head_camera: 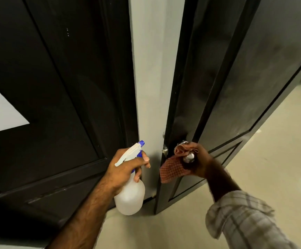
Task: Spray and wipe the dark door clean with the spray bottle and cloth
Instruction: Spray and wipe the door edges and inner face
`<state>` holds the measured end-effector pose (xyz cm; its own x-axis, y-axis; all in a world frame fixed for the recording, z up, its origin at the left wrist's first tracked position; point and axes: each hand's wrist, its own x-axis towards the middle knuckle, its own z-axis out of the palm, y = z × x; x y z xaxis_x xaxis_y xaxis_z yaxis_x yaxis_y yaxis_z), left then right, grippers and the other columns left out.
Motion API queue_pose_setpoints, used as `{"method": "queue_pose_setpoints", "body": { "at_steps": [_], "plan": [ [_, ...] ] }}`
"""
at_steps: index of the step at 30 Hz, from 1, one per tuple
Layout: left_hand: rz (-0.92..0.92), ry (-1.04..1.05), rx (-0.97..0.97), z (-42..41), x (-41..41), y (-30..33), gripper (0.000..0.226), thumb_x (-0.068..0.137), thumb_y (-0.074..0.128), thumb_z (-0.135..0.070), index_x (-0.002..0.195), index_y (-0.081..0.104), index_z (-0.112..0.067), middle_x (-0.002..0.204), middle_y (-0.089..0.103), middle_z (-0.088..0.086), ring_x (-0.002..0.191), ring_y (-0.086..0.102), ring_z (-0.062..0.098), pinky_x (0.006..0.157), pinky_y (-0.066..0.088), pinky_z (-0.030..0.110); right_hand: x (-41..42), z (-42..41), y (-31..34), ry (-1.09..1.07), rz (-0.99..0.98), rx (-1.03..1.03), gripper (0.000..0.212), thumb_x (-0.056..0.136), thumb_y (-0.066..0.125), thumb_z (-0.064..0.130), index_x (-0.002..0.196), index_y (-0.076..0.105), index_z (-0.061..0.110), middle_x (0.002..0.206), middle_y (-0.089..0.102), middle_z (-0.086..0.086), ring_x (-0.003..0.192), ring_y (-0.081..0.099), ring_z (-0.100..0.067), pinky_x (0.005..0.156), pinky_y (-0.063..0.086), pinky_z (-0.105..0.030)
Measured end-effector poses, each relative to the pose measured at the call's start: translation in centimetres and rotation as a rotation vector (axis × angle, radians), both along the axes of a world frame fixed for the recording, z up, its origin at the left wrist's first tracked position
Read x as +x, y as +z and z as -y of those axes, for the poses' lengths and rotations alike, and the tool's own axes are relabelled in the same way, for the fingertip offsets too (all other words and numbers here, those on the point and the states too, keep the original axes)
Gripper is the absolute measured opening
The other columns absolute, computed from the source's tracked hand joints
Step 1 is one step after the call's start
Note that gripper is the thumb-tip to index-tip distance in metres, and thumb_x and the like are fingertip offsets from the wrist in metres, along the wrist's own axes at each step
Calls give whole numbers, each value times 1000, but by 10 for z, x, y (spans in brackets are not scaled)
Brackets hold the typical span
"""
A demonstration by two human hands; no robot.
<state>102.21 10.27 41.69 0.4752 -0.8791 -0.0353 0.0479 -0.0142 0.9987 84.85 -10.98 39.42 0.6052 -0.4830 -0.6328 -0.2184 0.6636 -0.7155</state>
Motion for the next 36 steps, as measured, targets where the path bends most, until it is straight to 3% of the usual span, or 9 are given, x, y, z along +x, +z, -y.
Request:
{"method": "queue_pose_setpoints", "body": {
  "at_steps": [5, 7, 9, 14, 16, 19, 25, 31, 36],
  "plan": [
    [18, 70, 23, 4, -15, 1, 21, 87, 73, -25, 87, 74, -3, 89, 73, 26, 45, 52, 29, 56, 49, 32, 12, -8, -50, -157, 308, 375, 65, 87, 71, 63, 98, 79, 0, 110, 73, -29, 106, 69, -49, 111, 44, -65],
    [17, 82, 26, 6, -20, 3, 21, 87, 72, -22, 87, 74, -1, 89, 73, 26, 45, 51, 30, 55, 49, 31, 7, 5, -37, -101, 305, 215, 31, 88, 74, 33, 91, 71, 3, 91, 70, -20, 90, 69, -40, 93, 58, -55],
    [7, 96, 12, 9, -23, 4, 23, 87, 72, -22, 87, 73, 0, 88, 73, 26, 45, 51, 30, 54, 49, 31, 4, 20, -21, 20, 135, -26, 25, 83, 76, 22, 96, 74, 0, 91, 73, -19, 85, 72, -37, 86, 61, -50],
    [7, 95, 0, 17, -25, 3, 34, 81, 77, -34, 89, 73, -1, 91, 74, 25, 47, 52, 31, 55, 51, 33, 11, -7, 3, 281, -650, -1054, 30, 91, 73, 46, 90, 71, 16, 89, 73, -6, 90, 73, -26, 88, 61, -44],
    [-5, 79, -13, 16, -22, 3, 36, 81, 77, -34, 90, 73, 0, 91, 74, 26, 48, 52, 31, 56, 52, 33, 18, -28, -5, 272, -787, -1325, 44, 93, 69, 49, 119, 66, 14, 113, 68, -9, 111, 68, -31, 101, 56, -48],
    [-4, 39, -14, 15, -13, 2, 31, 85, 75, -31, 92, 73, -1, 92, 74, 25, 49, 53, 32, 58, 53, 35, 28, -50, -33, 350, -1055, -1436, 89, 101, 59, 50, 162, 23, -3, 161, 37, -32, 148, 39, -50, 122, 36, -61],
    [-27, -46, -59, 3, 17, 2, 34, 81, 78, -37, 88, 75, -4, 91, 74, 26, 48, 52, 31, 56, 53, 34, 44, -112, -82, 449, -1101, -1659, 76, 102, 37, 30, 161, 14, -13, 165, 9, -45, 151, -6, -70, 118, 8, -83],
    [-43, -55, -39, -17, 41, 2, 23, 85, 74, -19, 85, 70, 4, 86, 72, 26, 50, 48, 29, 55, 45, 34, 49, -111, -93, 377, -1088, -1652, 76, 96, 53, 15, 157, 20, -16, 161, 12, -50, 150, 5, -71, 116, 14, -83],
    [-49, -8, -22, -33, 56, -5, 37, 77, 78, -35, 85, 72, 0, 87, 73, 26, 53, 49, 36, 58, 44, 37, 50, -85, -72, 141, -1074, -1798, 77, 98, 50, 24, 156, 24, -18, 154, 33, -45, 142, 34, -64, 117, 24, -75]
  ]
}}
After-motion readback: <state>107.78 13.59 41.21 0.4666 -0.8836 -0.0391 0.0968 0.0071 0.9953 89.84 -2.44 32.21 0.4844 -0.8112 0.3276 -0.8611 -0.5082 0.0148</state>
